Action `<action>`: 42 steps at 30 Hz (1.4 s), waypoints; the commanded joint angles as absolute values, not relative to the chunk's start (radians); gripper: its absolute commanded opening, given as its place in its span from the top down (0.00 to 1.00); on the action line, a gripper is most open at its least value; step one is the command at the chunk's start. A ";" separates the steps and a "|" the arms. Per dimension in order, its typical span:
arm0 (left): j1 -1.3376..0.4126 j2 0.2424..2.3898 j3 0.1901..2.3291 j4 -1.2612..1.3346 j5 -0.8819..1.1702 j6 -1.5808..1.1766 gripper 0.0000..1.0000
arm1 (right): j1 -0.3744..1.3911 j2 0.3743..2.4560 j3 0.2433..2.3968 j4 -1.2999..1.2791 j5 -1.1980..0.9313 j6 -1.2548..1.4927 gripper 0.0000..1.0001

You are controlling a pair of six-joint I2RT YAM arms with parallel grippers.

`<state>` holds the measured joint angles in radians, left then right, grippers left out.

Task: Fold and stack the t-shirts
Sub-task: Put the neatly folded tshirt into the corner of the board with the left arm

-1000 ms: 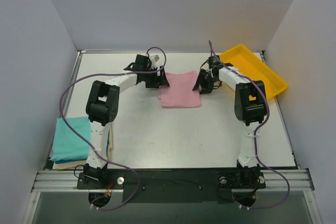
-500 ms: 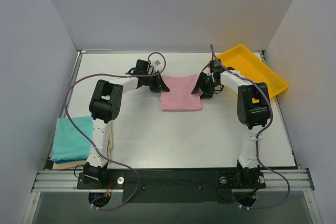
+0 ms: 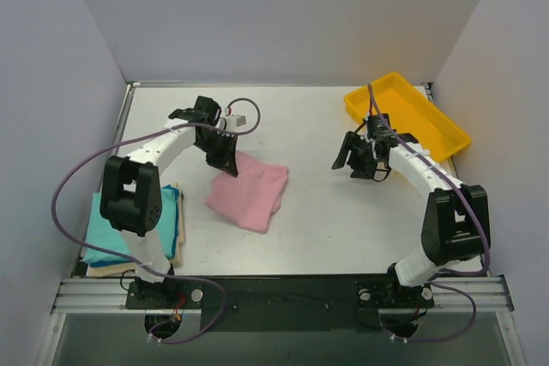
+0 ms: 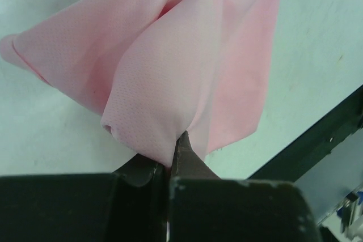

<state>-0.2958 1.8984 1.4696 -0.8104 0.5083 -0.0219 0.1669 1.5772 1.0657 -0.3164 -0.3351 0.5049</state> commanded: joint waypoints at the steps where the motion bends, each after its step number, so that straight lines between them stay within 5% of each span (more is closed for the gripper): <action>1: -0.270 1.737 1.362 -1.107 0.370 0.173 1.00 | 0.170 1.514 0.996 -0.334 -0.295 0.460 0.40; 21: -0.089 1.345 1.324 -1.384 -0.064 0.290 1.00 | 0.172 1.494 0.983 -0.296 -0.334 0.433 0.40; 34: 0.173 1.305 1.424 -1.491 -0.186 0.434 1.00 | 0.169 1.551 0.989 -0.264 -0.368 0.381 0.40; 42: 0.230 1.305 1.301 -1.367 -0.350 0.543 1.00 | 0.163 1.589 0.999 -0.245 -0.399 0.370 0.40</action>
